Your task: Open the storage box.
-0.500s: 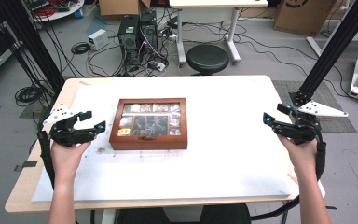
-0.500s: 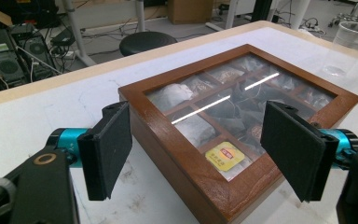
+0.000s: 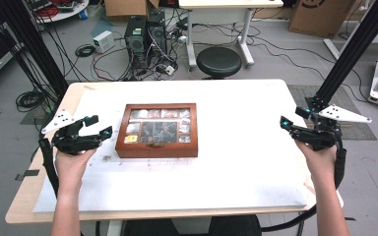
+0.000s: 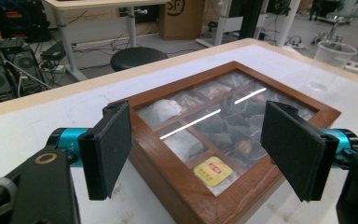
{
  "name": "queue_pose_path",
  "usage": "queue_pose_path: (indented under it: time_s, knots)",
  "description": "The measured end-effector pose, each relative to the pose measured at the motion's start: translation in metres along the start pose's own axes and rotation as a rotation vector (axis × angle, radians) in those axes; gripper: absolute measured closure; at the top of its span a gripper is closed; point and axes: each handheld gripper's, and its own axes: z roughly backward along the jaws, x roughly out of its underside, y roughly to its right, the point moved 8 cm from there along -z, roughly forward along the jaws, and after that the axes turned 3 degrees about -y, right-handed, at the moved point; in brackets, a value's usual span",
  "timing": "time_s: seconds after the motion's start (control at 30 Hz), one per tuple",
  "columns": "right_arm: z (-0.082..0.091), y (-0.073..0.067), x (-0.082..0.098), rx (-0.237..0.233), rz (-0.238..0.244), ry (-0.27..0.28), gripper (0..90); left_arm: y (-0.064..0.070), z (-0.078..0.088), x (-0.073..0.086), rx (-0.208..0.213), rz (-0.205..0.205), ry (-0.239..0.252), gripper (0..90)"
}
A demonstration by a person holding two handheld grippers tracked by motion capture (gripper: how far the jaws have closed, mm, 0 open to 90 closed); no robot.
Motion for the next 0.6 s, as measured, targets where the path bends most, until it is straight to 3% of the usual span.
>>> queue_pose_path:
  time_s: [0.07, 0.2, 0.27, 0.43, 0.6]
  knots:
    - [0.0, 0.001, 0.0, 0.003, -0.006, 0.001, 27.8, -0.001, 0.0, 0.002, -0.006, 0.01, -0.017, 25.0]
    - [0.0, 0.001, -0.002, 0.003, -0.003, 0.008, 27.9, -0.004, -0.002, 0.008, -0.037, -0.023, -0.02, 22.2]
    - [0.001, 0.001, -0.002, 0.005, 0.002, 0.01, 27.9, -0.003, -0.004, 0.013, 0.007, -0.011, -0.023, 21.6]
    - [0.0, 0.002, -0.003, 0.015, -0.002, 0.01, 27.9, 0.002, -0.008, 0.02, 0.036, -0.06, -0.066, 21.6]
    - [-0.002, 0.001, -0.005, 0.015, -0.005, 0.013, 27.9, 0.006, -0.012, 0.031, 0.061, -0.056, -0.113, 21.6]
